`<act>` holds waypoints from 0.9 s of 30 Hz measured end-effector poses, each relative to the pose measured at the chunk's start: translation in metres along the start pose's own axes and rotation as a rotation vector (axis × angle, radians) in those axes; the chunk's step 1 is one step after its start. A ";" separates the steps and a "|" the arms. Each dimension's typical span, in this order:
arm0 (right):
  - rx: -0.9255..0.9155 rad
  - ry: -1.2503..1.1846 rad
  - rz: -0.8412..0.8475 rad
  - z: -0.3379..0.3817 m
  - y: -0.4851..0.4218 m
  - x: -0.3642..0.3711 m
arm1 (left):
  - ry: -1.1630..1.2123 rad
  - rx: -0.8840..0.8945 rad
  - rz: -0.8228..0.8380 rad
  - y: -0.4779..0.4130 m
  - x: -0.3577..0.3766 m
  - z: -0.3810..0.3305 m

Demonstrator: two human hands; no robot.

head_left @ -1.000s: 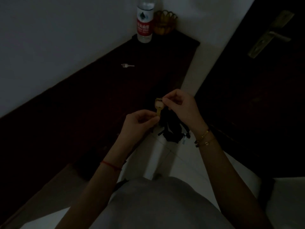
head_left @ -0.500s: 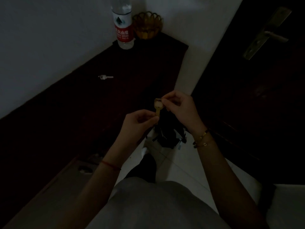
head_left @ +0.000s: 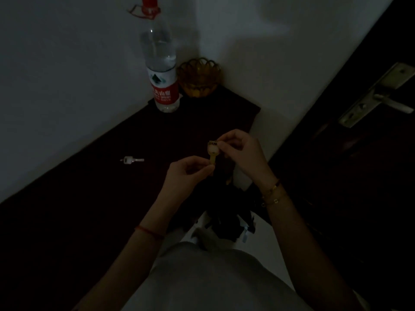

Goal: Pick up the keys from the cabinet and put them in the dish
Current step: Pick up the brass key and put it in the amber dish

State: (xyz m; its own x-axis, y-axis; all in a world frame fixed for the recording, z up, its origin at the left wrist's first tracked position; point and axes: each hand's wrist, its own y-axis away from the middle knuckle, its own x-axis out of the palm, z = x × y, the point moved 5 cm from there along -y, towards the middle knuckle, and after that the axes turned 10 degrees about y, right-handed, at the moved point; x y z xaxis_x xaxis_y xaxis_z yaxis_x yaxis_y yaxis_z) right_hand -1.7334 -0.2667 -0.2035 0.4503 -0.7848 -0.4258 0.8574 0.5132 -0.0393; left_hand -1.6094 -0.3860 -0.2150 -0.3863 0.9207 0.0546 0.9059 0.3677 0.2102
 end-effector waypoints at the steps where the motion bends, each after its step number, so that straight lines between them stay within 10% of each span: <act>1: -0.007 -0.001 0.002 0.000 -0.009 0.000 | 0.001 -0.006 -0.010 -0.009 -0.001 -0.002; 27: -0.076 0.066 0.152 0.000 -0.243 -0.018 | 0.004 0.013 -0.248 -0.202 0.003 -0.063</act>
State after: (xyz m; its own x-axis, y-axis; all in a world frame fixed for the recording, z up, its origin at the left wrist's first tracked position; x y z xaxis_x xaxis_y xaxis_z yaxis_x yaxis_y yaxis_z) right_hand -1.9499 -0.3771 -0.1862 0.5537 -0.6732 -0.4901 0.7583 0.6509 -0.0372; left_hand -1.8048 -0.4655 -0.1960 -0.5979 0.8016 0.0072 0.7855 0.5840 0.2048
